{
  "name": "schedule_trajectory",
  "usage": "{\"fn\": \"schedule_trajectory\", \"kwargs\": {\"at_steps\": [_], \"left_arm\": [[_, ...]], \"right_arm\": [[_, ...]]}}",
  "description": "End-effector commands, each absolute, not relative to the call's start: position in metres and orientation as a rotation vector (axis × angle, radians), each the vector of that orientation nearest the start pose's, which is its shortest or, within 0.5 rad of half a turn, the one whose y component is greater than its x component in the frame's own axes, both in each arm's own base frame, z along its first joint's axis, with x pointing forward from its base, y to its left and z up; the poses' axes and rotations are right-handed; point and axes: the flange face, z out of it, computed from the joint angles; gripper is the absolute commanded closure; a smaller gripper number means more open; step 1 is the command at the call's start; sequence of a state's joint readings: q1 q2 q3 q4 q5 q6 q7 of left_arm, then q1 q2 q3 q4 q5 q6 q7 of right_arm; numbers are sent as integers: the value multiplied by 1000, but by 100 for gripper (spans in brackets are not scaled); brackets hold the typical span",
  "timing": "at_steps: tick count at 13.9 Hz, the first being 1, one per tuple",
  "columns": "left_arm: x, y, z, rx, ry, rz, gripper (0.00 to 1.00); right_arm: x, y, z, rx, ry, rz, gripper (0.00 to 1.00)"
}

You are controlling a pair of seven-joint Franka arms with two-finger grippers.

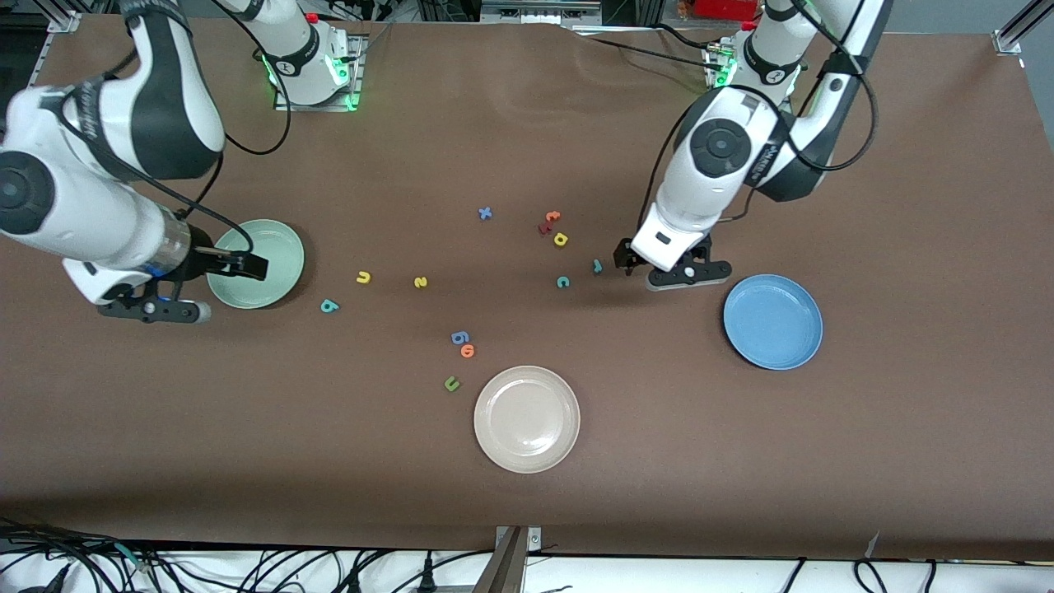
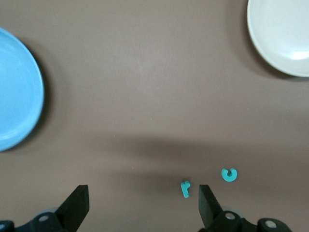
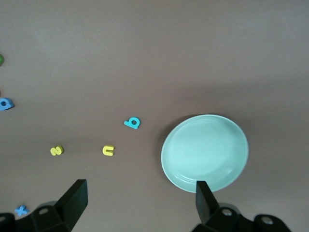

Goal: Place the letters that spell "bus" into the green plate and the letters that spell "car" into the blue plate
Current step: 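Reach the right gripper to a cyan letter while the left gripper reaches another, then close the right gripper on the cyan letter while the left gripper grasps one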

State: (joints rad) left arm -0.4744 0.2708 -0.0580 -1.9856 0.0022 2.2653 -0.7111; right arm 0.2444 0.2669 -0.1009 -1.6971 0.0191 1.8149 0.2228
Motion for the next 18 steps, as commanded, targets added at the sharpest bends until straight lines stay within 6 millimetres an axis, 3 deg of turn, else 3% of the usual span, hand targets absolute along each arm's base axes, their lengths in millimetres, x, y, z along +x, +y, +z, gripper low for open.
{"fn": "schedule_trajectory", "kwargs": {"at_steps": [1, 3, 5, 8, 13, 15, 18], "left_arm": [[524, -307, 316, -3113, -394, -11, 0], [520, -319, 312, -3126, -414, -38, 0], [514, -337, 293, -3125, -363, -17, 0], [521, -340, 286, -3128, -357, -2, 0], [504, -362, 245, -3095, -293, 69, 0], [500, -365, 236, -3087, -281, 82, 0], [499, -368, 222, -3092, -270, 101, 0]], "right_arm": [[592, 110, 395, -3147, 162, 192, 1], [582, 110, 358, -3143, 157, 140, 1], [567, 107, 316, -3137, 159, 66, 1], [560, 106, 278, -3135, 234, 47, 1], [570, 115, 246, -3097, 520, -8, 1], [570, 131, 231, -3063, 677, -33, 1], [569, 136, 215, -3063, 680, -41, 1]]}}
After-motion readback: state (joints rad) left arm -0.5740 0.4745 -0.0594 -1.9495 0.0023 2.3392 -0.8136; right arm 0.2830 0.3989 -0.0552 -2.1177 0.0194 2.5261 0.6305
